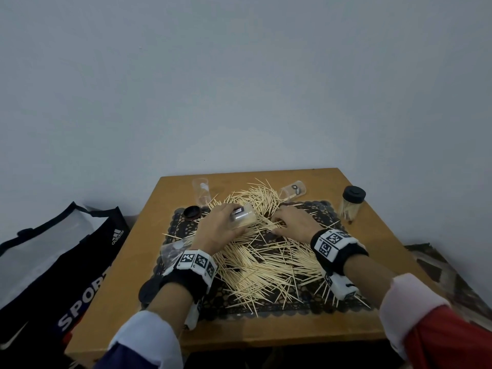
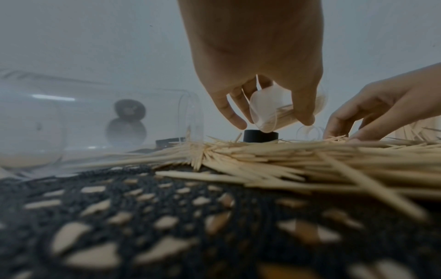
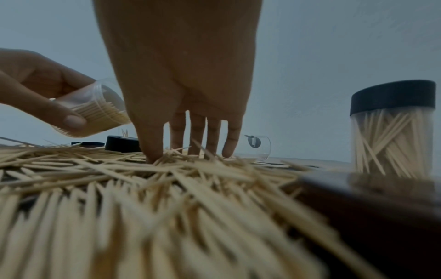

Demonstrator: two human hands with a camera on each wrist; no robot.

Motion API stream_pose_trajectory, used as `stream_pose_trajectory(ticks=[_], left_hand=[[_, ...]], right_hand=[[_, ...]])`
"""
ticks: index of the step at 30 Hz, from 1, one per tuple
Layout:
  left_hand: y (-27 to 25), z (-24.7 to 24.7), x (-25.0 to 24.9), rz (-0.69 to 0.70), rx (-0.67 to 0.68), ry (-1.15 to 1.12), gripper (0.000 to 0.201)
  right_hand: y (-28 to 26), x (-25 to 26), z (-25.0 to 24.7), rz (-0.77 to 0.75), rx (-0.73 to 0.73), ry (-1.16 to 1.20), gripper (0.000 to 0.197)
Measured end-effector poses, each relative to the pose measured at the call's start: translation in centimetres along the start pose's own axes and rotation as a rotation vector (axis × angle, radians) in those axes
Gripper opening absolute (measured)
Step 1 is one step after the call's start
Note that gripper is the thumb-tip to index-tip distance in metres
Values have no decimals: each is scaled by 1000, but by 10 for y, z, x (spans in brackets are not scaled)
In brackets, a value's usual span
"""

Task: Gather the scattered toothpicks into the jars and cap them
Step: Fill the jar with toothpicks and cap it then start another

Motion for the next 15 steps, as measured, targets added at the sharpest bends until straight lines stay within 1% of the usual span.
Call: stream_pose_trajectory(ticks=[1, 3, 5, 6, 8, 12, 15], left_hand=[[0, 0, 0, 1, -1, 3, 66], [0, 0, 0, 2, 1, 12, 67], [1, 1, -1, 6, 2, 13, 66], [1, 1, -1, 10, 2, 11, 66], [1, 1, -1, 17, 1, 9, 65], [1, 2, 1, 20, -1, 4, 65], [2, 3, 2, 21, 1, -2, 65]], right_hand=[[0, -1, -2, 8, -21, 11, 45], [0, -4, -2, 43, -22, -18, 58], [0, -7, 4, 75, 45, -78, 73], [-1, -8, 6, 79, 77, -90, 74], [-2, -4, 5, 51, 82, -67, 65], [-3, 5, -2, -11, 17, 54, 35], [-4, 7, -4, -19, 12, 65, 26]])
Point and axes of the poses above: each hand's wrist, its own y-axis towards the middle knuckle, its own z-axis out of the palm, x = y × z, the point moved 9 cm from there along y, towards the middle knuckle, and after that the axes turned 8 degrees about -y, right-handed, at the moved point
